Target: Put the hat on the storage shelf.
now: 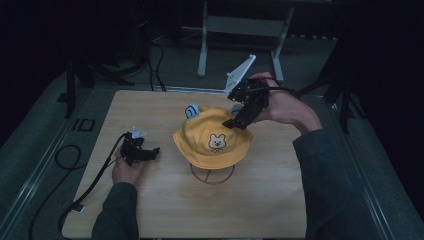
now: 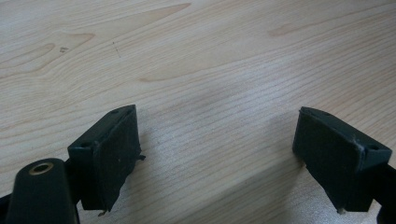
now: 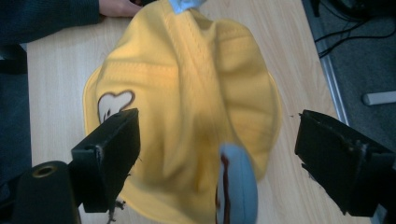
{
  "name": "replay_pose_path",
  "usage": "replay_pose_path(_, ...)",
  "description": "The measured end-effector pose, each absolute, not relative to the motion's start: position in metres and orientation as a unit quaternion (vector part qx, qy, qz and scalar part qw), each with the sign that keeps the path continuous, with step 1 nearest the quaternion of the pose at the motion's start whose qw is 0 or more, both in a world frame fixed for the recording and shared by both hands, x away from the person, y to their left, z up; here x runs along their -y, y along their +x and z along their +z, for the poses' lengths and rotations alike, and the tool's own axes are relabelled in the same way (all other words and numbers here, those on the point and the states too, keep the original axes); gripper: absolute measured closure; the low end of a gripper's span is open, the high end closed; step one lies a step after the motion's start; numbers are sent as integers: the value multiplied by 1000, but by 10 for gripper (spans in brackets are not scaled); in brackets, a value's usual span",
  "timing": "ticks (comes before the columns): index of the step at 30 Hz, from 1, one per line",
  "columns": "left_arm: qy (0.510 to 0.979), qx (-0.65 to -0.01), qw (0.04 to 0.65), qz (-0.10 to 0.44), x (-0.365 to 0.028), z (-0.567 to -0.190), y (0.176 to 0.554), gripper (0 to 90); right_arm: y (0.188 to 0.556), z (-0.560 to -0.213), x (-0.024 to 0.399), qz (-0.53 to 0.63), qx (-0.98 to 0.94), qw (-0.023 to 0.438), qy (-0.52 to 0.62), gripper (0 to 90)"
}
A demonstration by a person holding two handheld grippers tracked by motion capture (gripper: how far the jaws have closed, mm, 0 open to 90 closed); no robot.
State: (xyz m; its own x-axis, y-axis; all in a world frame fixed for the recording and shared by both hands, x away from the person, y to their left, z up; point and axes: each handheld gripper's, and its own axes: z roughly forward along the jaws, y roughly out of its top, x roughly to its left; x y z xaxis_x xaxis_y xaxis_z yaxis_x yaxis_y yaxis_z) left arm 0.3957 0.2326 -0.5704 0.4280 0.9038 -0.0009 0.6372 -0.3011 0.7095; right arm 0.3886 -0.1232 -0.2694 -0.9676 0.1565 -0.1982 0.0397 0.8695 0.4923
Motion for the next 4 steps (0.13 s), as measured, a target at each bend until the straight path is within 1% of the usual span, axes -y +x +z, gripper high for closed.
replay_pose_path(4,780,-494,325,205,-233,-570,396,146,384,-263,138,252,-958,128,54,142)
